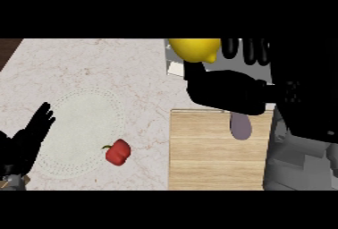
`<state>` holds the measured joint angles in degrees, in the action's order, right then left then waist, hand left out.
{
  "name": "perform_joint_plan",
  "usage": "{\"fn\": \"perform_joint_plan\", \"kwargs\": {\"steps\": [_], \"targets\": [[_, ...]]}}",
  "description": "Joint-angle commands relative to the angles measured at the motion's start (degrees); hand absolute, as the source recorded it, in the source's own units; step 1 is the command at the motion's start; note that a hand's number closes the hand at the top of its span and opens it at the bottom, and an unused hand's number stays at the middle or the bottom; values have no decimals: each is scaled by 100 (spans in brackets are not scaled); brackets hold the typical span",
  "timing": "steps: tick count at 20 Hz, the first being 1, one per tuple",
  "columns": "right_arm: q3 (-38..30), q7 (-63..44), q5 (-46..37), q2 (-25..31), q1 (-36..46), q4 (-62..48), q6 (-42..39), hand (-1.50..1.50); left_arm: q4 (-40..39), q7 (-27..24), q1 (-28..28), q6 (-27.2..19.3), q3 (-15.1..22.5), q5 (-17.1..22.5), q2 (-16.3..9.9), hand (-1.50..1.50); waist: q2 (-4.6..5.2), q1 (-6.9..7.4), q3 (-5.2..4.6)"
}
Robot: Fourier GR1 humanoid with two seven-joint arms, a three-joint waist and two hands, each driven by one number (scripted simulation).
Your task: Pick the lemon from the tray and place it in the tiered shelf
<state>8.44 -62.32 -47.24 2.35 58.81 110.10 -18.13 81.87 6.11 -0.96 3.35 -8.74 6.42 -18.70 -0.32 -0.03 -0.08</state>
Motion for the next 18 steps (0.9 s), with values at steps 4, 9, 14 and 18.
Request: {"fn": "perform_joint_plan", "kwargs": {"steps": [4,9,14,18], "targets": [[-529,-416,-261,606,873,-900,-866,150,-256,-237,-66,82,-71,-48,-14,0,17,3,-4],[-723,-496,-203,680,1196,-1062,-1375,150,148,38,-129,15,15,-44,78,0,-13,3,5],[-888,51,-529,803,1568,-2140,-1018,150,-315,-56,394,-145,95,-265,189,0,36,-5,-1],[-995,585,-850,1072,1372,-2620,-646,150,-80,154,211,71,-53,-46,56,0,38,47,4]]}}
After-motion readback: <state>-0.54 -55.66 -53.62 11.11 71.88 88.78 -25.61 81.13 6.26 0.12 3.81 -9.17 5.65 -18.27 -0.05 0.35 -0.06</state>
